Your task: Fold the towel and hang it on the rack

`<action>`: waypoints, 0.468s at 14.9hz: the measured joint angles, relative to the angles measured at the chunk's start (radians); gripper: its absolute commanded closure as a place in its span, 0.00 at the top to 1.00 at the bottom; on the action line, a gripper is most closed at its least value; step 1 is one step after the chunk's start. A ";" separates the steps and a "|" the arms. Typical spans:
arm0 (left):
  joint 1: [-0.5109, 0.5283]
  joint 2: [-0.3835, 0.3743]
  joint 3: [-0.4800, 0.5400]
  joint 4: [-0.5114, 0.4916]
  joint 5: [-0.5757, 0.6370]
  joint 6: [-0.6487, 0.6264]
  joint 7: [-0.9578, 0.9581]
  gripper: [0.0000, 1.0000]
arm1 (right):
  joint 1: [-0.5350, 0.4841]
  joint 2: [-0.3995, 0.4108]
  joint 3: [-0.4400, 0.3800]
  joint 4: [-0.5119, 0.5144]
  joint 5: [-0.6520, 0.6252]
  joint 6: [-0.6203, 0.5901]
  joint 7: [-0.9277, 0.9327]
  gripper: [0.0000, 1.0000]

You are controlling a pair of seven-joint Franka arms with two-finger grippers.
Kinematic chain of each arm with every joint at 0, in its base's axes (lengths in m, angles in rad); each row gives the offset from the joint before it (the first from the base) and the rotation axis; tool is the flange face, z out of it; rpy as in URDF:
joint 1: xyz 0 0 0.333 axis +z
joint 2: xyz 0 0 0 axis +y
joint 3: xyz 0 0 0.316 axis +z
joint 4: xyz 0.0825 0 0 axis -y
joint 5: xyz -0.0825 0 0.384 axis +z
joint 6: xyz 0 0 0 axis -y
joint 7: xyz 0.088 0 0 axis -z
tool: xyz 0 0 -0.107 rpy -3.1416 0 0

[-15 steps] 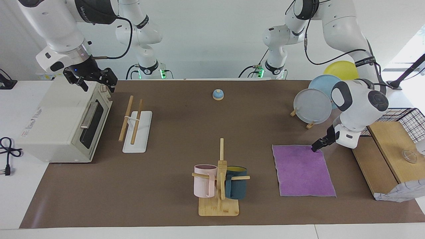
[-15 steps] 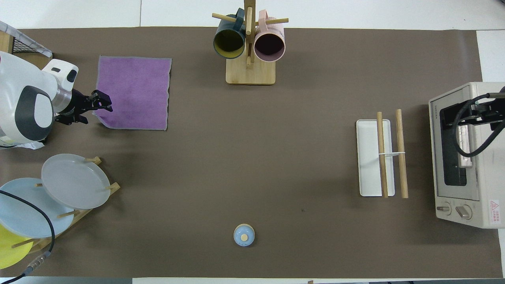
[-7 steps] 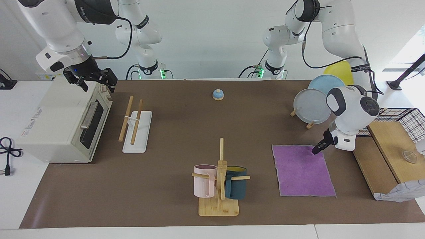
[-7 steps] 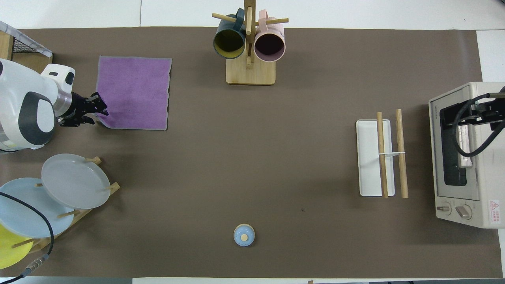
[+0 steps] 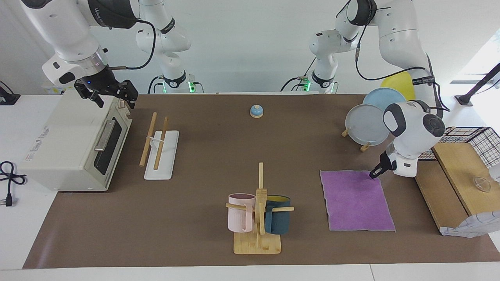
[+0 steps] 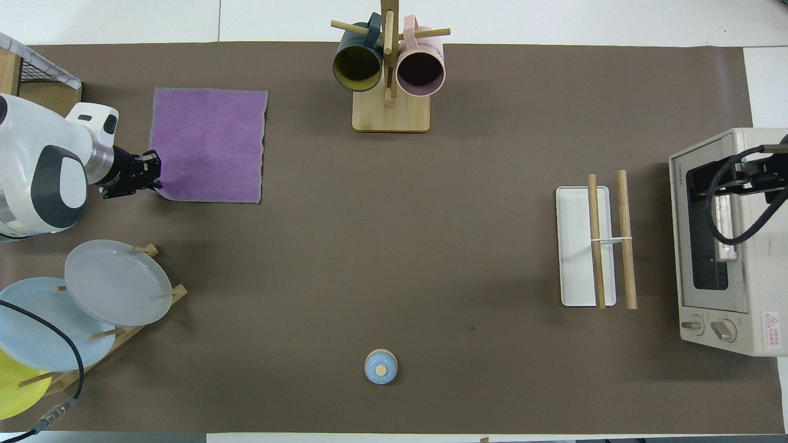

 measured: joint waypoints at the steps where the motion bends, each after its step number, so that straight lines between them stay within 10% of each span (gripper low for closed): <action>1: 0.000 0.000 0.000 0.000 0.002 0.000 0.000 0.00 | 0.000 0.000 0.000 0.000 0.000 0.000 0.000 1.00; 7: -0.003 -0.006 -0.007 0.000 0.108 0.000 0.027 0.00 | 0.000 0.000 0.000 0.000 0.000 0.000 0.000 1.00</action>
